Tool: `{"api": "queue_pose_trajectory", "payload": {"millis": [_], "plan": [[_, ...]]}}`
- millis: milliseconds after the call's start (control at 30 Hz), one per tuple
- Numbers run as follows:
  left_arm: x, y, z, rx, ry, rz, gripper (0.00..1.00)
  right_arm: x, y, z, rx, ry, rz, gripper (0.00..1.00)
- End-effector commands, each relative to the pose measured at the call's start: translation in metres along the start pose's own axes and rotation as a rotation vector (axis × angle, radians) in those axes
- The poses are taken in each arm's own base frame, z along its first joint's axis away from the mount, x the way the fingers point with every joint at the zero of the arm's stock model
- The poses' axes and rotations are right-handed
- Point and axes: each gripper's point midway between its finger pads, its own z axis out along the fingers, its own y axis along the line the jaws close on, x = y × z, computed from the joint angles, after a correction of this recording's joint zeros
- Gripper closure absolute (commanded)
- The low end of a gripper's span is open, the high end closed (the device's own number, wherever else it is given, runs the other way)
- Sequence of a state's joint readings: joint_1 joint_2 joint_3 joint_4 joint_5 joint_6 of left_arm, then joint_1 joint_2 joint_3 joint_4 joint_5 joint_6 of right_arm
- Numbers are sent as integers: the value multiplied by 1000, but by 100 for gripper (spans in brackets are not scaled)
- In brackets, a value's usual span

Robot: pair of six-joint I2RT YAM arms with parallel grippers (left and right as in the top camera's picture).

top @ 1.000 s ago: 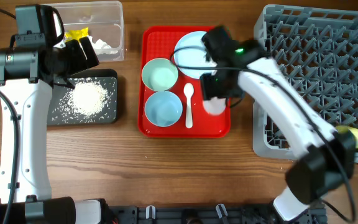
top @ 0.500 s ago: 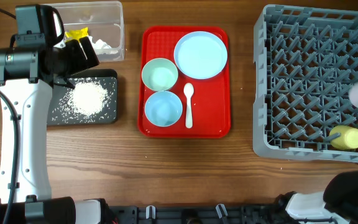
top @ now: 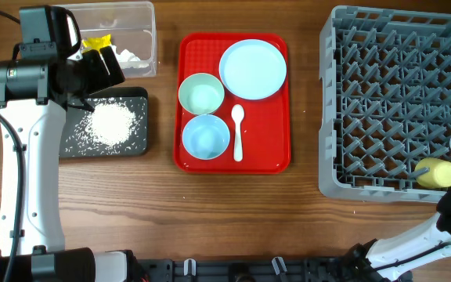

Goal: Sort waste into correct bins and load items into the dishwasher rack
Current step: 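Place the white cup into the dish rack, then grasp the green bowl rim with the right gripper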

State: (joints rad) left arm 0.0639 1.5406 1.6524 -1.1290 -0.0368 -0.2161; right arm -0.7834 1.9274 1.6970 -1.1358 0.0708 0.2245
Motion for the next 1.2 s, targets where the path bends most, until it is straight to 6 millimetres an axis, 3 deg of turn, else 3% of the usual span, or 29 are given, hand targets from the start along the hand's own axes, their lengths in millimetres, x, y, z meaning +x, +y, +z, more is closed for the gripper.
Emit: {"api": "queue_pose_trajectory", "payload": {"millis": [0, 167, 267, 300, 367, 433, 533, 600, 633, 667, 733, 767, 833, 1000, 1067, 1167], "plan": [[-1, 2, -2, -8, -8, -10, 0, 7, -8, 6, 45, 38, 9, 0], [-1, 2, -2, -8, -8, -10, 0, 16, -3, -3, 14, 67, 5, 0], [-1, 2, -2, -8, -8, -10, 0, 2, 28, -52, -96, -61, -70, 0], [-1, 2, -2, -8, -9, -10, 0, 0, 44, -74, -145, -109, -114, 0], [-1, 2, -2, -8, -9, -10, 0, 23, 115, -146, -309, -245, -327, 0], [-1, 2, -2, -8, -8, -10, 0, 61, 170, -177, -389, -291, -487, 0], [-1, 2, -2, -8, -9, -10, 0, 136, 253, -196, -482, -288, -705, 0], [-1, 2, -2, -8, -9, -10, 0, 202, 320, -187, -506, -281, -843, 0], [-1, 2, -2, -8, -9, -10, 0, 225, 341, -176, -503, -262, -872, 0], [-1, 2, -2, -8, -8, -10, 0, 254, 364, -151, -502, -198, -900, 0], [-1, 2, -2, -8, -8, -10, 0, 307, 387, -117, -547, -33, -999, 0], [-1, 2, -2, -8, -8, -10, 0, 326, 393, -108, -566, 7, -1054, 2], [-1, 2, -2, -8, -8, -10, 0, 371, 408, -85, -562, 48, -1156, 16], [-1, 2, -2, -8, -9, -10, 0, 417, 430, -52, -582, 100, -1171, 44], [-1, 2, -2, -8, -9, -10, 0, 426, 437, -35, -573, 116, -1144, 58], [-1, 2, -2, -8, -8, -10, 0, 428, 436, -9, -520, 137, -1109, 67]]}}
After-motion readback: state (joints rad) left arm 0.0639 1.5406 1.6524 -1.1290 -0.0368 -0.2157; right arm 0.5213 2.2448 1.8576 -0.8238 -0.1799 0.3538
